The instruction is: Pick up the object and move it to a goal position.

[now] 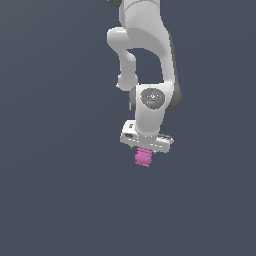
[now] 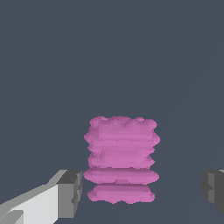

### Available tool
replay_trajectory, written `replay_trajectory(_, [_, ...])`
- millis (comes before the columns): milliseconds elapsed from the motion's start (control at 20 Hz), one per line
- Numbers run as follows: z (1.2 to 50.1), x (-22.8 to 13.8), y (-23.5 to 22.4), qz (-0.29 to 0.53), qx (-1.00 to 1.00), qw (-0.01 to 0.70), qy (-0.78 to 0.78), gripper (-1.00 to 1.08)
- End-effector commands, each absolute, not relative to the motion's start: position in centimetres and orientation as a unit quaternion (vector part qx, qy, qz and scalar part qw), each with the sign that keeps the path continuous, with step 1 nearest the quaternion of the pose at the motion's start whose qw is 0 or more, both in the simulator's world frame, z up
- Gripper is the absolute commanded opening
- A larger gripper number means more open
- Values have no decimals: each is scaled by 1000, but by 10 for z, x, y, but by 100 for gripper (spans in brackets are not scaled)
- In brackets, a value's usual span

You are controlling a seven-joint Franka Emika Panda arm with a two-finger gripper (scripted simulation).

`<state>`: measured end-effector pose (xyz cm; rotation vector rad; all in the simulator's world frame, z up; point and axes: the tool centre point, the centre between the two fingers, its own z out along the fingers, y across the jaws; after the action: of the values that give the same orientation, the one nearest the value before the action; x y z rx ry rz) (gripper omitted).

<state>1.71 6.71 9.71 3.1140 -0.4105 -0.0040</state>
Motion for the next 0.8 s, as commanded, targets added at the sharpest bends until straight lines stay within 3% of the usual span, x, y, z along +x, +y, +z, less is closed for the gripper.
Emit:
replay_trajectory(0, [94, 18, 73, 0, 990, 0, -139, 100])
replay_trajectory(750, [61, 18, 76, 0, 990, 0, -143, 100])
